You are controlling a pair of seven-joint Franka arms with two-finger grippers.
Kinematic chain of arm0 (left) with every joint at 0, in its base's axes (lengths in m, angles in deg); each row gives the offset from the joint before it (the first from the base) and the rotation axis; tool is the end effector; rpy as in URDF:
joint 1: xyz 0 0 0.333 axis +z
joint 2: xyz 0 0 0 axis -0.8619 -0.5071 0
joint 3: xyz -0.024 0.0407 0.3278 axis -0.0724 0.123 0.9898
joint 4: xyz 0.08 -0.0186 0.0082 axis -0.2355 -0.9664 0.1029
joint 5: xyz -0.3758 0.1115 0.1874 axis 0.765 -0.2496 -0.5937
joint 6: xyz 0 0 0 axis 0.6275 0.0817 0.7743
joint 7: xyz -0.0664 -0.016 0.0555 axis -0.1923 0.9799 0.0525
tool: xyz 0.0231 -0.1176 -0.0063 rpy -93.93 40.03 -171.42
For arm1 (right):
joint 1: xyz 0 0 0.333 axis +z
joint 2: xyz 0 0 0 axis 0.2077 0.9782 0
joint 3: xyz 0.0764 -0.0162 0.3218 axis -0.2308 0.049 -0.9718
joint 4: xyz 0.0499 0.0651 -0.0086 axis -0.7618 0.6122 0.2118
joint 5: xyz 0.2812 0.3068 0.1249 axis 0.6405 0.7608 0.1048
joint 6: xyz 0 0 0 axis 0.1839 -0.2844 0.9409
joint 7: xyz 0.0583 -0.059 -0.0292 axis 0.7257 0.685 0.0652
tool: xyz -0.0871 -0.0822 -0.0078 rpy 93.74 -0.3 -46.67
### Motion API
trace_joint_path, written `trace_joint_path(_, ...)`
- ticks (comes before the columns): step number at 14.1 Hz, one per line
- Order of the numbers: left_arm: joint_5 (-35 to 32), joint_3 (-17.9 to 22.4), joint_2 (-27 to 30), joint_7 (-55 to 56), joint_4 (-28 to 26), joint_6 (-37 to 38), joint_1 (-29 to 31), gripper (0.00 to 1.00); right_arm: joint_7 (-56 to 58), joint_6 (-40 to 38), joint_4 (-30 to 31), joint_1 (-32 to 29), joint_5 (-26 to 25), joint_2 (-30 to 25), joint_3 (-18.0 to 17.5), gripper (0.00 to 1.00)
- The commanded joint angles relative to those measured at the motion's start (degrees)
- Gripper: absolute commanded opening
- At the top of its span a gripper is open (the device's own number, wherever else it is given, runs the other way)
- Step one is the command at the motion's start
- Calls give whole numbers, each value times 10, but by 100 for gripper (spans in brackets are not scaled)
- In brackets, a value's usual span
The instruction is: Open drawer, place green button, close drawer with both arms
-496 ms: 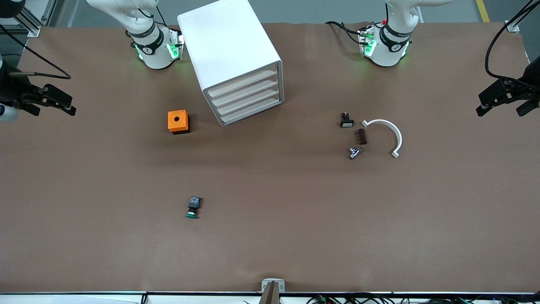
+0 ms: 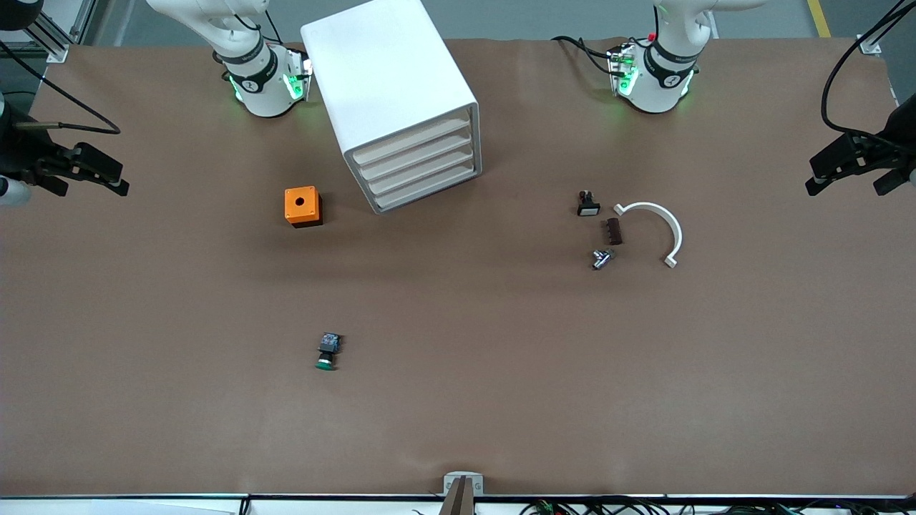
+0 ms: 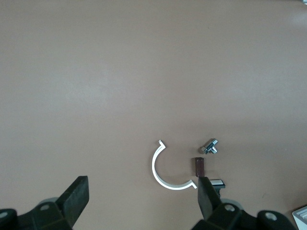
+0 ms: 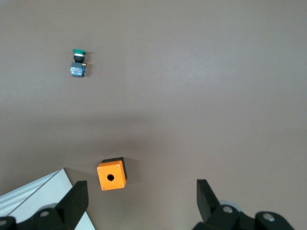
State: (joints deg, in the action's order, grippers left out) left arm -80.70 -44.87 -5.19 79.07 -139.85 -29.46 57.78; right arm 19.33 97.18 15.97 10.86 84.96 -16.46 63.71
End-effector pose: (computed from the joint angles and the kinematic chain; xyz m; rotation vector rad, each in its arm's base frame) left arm 0.5890 -0.0064 0.6452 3.1220 -0.0178 0.1430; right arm 0.5805 -0.0066 0.6227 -3.1141 0.0386 0.0170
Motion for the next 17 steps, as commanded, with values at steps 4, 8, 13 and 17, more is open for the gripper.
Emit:
trace_joint_path(4,-22,1,-57,5,14,7,3,99,-3,-8,1,-3,5,-11,2,100)
trace_joint_path(8,-20,1,-128,6,18,-31,1,99,0,-2,-10,-11,3,45,2,100)
trace_joint_path(13,-22,-6,-221,37,37,-36,-17,100,3,5,-35,-5,-48,137,2,100)
trace_joint_path(17,-22,-6,-284,143,35,-35,-87,100,-36,83,-13,-4,5,166,1,100)
